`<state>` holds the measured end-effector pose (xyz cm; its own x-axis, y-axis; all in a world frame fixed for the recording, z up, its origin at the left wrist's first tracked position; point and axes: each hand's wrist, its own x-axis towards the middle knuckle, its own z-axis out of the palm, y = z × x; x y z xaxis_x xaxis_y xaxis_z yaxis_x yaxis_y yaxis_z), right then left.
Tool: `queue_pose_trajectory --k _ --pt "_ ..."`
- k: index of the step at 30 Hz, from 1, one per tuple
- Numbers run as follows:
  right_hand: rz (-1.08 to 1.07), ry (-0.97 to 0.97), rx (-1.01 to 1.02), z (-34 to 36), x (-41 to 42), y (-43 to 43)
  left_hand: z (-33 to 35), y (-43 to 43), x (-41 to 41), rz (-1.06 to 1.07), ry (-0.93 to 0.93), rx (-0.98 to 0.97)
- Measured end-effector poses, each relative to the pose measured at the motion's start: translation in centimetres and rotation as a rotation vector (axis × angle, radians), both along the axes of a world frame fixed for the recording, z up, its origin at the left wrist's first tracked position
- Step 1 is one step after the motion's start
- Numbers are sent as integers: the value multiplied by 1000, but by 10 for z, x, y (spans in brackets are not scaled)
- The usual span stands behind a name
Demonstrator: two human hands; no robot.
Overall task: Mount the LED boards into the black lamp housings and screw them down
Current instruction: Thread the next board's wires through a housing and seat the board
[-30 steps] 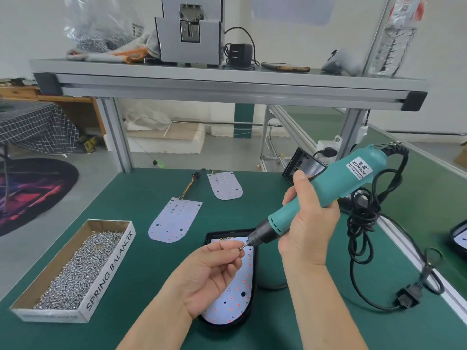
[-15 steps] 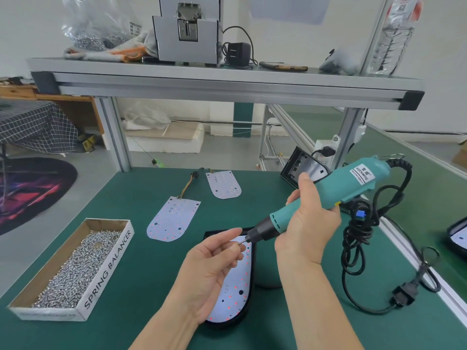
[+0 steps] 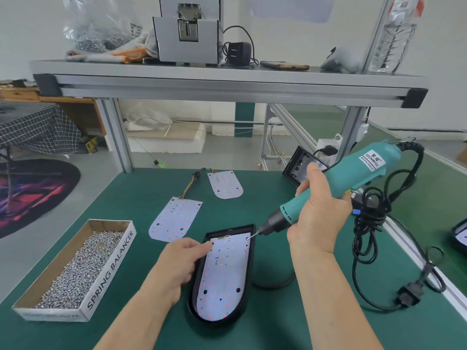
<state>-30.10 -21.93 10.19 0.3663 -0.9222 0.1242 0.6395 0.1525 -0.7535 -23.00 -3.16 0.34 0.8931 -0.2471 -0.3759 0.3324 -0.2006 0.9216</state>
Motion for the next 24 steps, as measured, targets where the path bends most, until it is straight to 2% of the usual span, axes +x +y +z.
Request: queue_pose_trajectory --k 2,4,6,9,15,24 --pt "-11 16 -45 -2 3 -2 -4 -2 10 -14 -239 386" --pt "-16 40 -86 -5 5 -3 -5 -6 15 -124 -291 631" --pt "-13 46 -106 -8 7 -4 -6 -13 19 -251 -253 723" --pt "-13 54 -139 -14 9 -6 -4 -26 22 -317 -173 680" --pt "-10 157 -238 -33 16 -13 -12 -47 23 -290 -85 486" --pt "-5 229 -284 -62 23 -15 -17 -51 25 -249 -81 527"
